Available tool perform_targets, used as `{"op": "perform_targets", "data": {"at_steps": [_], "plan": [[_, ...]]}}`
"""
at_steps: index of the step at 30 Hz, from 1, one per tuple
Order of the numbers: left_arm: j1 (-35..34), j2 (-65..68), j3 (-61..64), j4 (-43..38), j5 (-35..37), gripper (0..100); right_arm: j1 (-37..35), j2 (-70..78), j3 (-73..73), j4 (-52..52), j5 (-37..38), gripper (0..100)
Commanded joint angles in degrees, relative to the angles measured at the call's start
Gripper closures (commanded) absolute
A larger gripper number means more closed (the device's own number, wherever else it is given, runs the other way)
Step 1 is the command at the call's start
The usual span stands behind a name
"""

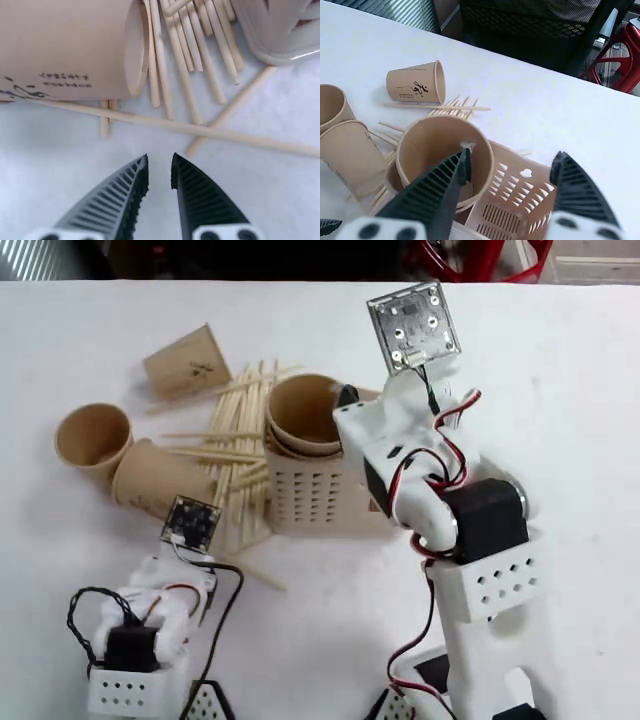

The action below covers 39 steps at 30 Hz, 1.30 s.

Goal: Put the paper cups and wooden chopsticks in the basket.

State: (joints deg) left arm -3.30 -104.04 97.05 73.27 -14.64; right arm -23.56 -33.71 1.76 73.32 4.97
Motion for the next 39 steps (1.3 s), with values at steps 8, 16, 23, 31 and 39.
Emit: {"op": "perform_targets", "data": {"at_steps": [8,16,23,31,39], "plan": [[-0.2,-0.3,0.0,0.3,-0.2,90,2.2,-16.7,-0.6,9.8,3.6,88.2],[-0.2,-0.3,0.0,0.3,-0.2,90,6.3,-25.2,17.8,6.6,10.7,95.4],[-0.2,-0.3,0.0,0.3,-0.2,90,14.5,-29.4,35.9,6.6,12.0,95.4],[-0.2,-0.3,0.0,0.3,-0.2,90,20.4,-48.6,57.3,3.1,19.1,95.4],[-0.1,-0.5,-0.3,-1.3,-3.5,90,27.5,-60.0,63.6,2.9,20.2,95.0]]}}
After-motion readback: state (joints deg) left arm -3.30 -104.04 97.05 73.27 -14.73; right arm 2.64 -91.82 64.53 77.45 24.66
